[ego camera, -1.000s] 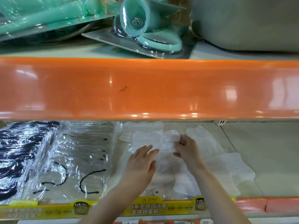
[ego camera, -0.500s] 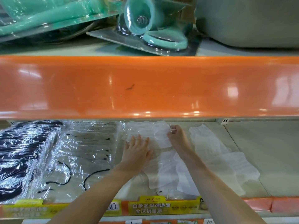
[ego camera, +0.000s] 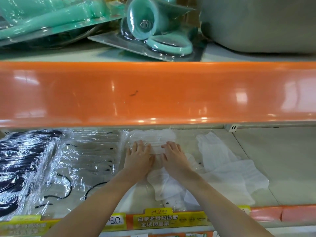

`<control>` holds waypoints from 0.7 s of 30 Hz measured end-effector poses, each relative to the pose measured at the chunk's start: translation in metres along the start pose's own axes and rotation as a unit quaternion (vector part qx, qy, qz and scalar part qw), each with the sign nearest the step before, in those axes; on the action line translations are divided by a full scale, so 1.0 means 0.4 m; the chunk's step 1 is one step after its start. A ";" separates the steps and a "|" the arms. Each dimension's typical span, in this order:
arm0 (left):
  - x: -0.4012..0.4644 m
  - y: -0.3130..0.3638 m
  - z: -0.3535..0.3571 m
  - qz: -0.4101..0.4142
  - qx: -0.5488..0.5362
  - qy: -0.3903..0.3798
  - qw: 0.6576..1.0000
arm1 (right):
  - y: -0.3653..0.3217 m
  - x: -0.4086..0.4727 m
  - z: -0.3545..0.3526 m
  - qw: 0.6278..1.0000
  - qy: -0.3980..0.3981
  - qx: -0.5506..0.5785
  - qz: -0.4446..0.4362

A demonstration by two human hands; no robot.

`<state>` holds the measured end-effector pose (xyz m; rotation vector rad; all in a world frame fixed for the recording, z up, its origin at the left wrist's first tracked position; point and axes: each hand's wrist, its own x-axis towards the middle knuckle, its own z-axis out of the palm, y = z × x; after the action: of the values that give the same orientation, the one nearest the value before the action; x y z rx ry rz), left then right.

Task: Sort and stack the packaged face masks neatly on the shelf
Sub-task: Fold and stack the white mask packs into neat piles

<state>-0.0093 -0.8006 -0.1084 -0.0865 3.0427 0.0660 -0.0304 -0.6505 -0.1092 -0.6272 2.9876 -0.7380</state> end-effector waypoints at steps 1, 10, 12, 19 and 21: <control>0.002 -0.001 0.001 -0.001 0.001 0.000 1.000 | 0.000 0.000 0.005 1.000 -0.003 -0.017 -0.005; -0.003 0.013 0.009 -0.020 -0.019 0.004 1.000 | 0.004 0.007 0.002 0.998 -0.010 -0.056 -0.007; -0.003 0.014 0.012 -0.021 -0.022 0.010 1.000 | 0.006 0.004 0.002 0.998 -0.008 -0.064 -0.009; -0.018 0.021 -0.006 -0.020 -0.014 0.040 0.999 | 0.005 0.002 -0.005 0.997 -0.007 -0.074 -0.023; -0.036 0.034 -0.010 0.002 -0.021 0.079 0.997 | 0.010 0.001 -0.015 0.998 -0.013 -0.059 -0.030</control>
<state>0.0039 -0.7866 -0.1024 -0.0928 3.1994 0.1306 -0.0329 -0.6448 -0.1055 -0.7293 3.0177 -0.5530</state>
